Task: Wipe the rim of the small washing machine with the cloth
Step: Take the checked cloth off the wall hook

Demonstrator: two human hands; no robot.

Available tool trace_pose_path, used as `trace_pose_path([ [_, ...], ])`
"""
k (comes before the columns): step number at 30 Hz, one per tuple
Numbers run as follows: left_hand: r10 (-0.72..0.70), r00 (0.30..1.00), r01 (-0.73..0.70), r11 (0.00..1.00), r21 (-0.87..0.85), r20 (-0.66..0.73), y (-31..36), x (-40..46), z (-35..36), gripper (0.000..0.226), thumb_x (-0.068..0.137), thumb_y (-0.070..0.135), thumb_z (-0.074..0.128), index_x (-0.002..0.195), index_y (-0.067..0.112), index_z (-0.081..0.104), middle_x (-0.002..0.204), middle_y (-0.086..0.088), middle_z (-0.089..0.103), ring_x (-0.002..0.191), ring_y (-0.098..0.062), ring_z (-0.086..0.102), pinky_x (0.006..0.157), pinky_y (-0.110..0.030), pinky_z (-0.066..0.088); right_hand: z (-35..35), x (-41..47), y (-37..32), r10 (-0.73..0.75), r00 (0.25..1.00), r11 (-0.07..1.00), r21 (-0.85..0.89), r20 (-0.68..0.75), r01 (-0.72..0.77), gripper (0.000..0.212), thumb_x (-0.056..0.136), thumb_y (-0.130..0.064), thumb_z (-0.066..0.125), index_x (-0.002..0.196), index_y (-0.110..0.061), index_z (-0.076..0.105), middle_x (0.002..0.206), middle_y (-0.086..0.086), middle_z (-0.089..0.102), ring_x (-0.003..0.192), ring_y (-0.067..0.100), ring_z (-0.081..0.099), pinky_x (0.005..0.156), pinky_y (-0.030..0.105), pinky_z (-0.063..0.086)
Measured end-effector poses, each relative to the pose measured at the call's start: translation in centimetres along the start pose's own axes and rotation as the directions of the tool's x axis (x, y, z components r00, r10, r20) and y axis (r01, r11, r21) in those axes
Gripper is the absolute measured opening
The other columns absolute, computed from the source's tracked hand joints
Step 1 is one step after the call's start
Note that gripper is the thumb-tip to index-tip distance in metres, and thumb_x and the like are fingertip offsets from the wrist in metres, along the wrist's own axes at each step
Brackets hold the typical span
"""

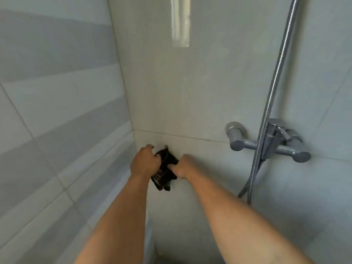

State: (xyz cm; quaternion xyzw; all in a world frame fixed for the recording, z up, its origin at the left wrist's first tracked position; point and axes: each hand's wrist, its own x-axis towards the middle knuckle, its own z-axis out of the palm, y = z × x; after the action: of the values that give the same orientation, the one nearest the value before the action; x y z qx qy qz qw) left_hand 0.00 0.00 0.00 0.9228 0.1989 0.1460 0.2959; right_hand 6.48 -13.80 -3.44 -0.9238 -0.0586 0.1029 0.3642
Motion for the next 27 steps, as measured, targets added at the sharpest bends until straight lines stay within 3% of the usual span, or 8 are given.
trace_pose_path([
  [4, -0.064, 0.987, 0.102, 0.958, -0.268, 0.149, -3.1, 1.1, 3.9, 0.072, 0.092, 0.024, 0.056, 0.156, 0.025, 0.024, 0.148, -0.005, 0.051, 0.130, -0.024, 0.053, 0.102, -0.034, 0.045, 5.1, 1.3, 2.6, 0.066, 0.992, 0.946, 0.323, -0.108, -0.028, 0.066, 0.070, -0.064, 0.074, 0.100, -0.007, 0.066, 0.079, 0.000, 0.070, 0.065, 0.014, 0.067, 0.048, 0.023, 0.041],
  [8, -0.069, 0.990, 0.112, 0.911, -0.398, 0.121, -4.6, 2.5, 5.6, 0.069, 0.091, 0.020, 0.064, 0.152, 0.025, 0.033, 0.128, -0.004, 0.063, 0.117, -0.023, 0.061, 0.096, -0.032, 0.049, 7.5, 1.5, 2.3, 0.113, 0.974, 0.823, 0.567, -0.197, 0.019, 0.044, 0.071, -0.029, 0.086, 0.101, -0.013, 0.059, 0.085, 0.000, 0.074, 0.076, 0.013, 0.072, 0.068, 0.032, 0.057],
  [10, -0.049, 0.991, 0.091, 0.926, -0.367, 0.123, -4.7, 2.3, 5.4, 0.042, 0.090, 0.021, 0.065, 0.131, 0.019, 0.057, 0.113, -0.002, 0.069, 0.106, -0.023, 0.066, 0.088, -0.033, 0.053, 7.7, 0.7, 2.3, 0.124, 0.969, 0.780, 0.625, -0.214, 0.038, 0.044, 0.074, -0.017, 0.084, 0.104, -0.018, 0.052, 0.089, -0.002, 0.073, 0.082, 0.014, 0.071, 0.076, 0.033, 0.058],
  [12, -0.021, 0.995, 0.053, 0.930, -0.363, 0.093, -4.1, 1.6, 4.1, 0.012, 0.089, 0.020, 0.064, 0.098, 0.015, 0.068, 0.091, -0.004, 0.072, 0.091, -0.025, 0.069, 0.074, -0.031, 0.053, 7.0, -0.5, 1.9, 0.130, 0.963, 0.748, 0.661, -0.237, 0.062, 0.042, 0.077, -0.012, 0.080, 0.106, -0.021, 0.051, 0.088, -0.004, 0.071, 0.081, 0.011, 0.070, 0.071, 0.022, 0.054],
  [14, -0.011, 0.998, 0.032, 0.919, -0.392, 0.056, -3.3, 0.6, 2.3, 0.011, 0.085, 0.020, 0.063, 0.083, 0.010, 0.065, 0.080, -0.008, 0.069, 0.079, -0.026, 0.068, 0.065, -0.030, 0.051, 5.9, -1.6, 1.3, 0.088, 0.965, 0.727, 0.678, -0.246, 0.106, 0.027, 0.079, -0.008, 0.076, 0.102, -0.013, 0.064, 0.081, -0.004, 0.072, 0.075, 0.011, 0.069, 0.063, 0.016, 0.049],
  [18, 0.029, 0.998, -0.007, 0.920, -0.391, 0.049, -2.4, -2.7, 0.6, 0.019, 0.079, 0.025, 0.065, 0.070, 0.016, 0.052, 0.071, -0.005, 0.060, 0.065, -0.019, 0.059, 0.061, -0.031, 0.046, 4.2, -4.3, 1.8, -0.025, 0.971, 0.728, 0.662, -0.236, 0.180, 0.009, 0.080, -0.007, 0.073, 0.085, -0.014, 0.074, 0.079, 0.002, 0.075, 0.074, 0.013, 0.070, 0.063, 0.029, 0.054],
  [23, 0.017, 0.960, 0.105, 0.904, -0.415, 0.280, -7.1, -9.5, 7.5, 0.011, 0.084, 0.013, 0.062, 0.081, 0.012, 0.052, 0.073, -0.001, 0.056, 0.069, -0.019, 0.055, 0.061, -0.028, 0.040, 6.4, -8.6, 11.5, -0.016, 0.970, 0.737, 0.653, -0.244, 0.176, 0.002, 0.086, -0.006, 0.069, 0.087, -0.007, 0.068, 0.077, 0.002, 0.071, 0.069, 0.011, 0.065, 0.065, 0.027, 0.053],
  [27, -0.005, 0.809, 0.297, 0.866, -0.402, 0.588, -12.1, -17.5, 17.7, 0.018, 0.081, 0.007, 0.052, 0.092, 0.014, 0.064, 0.081, -0.002, 0.062, 0.078, -0.021, 0.058, 0.067, -0.030, 0.043, 9.7, -11.9, 23.4, -0.035, 0.984, 0.804, 0.580, -0.174, 0.131, 0.005, 0.090, -0.009, 0.072, 0.094, -0.009, 0.072, 0.082, -0.001, 0.073, 0.070, 0.007, 0.067, 0.069, 0.020, 0.055],
])
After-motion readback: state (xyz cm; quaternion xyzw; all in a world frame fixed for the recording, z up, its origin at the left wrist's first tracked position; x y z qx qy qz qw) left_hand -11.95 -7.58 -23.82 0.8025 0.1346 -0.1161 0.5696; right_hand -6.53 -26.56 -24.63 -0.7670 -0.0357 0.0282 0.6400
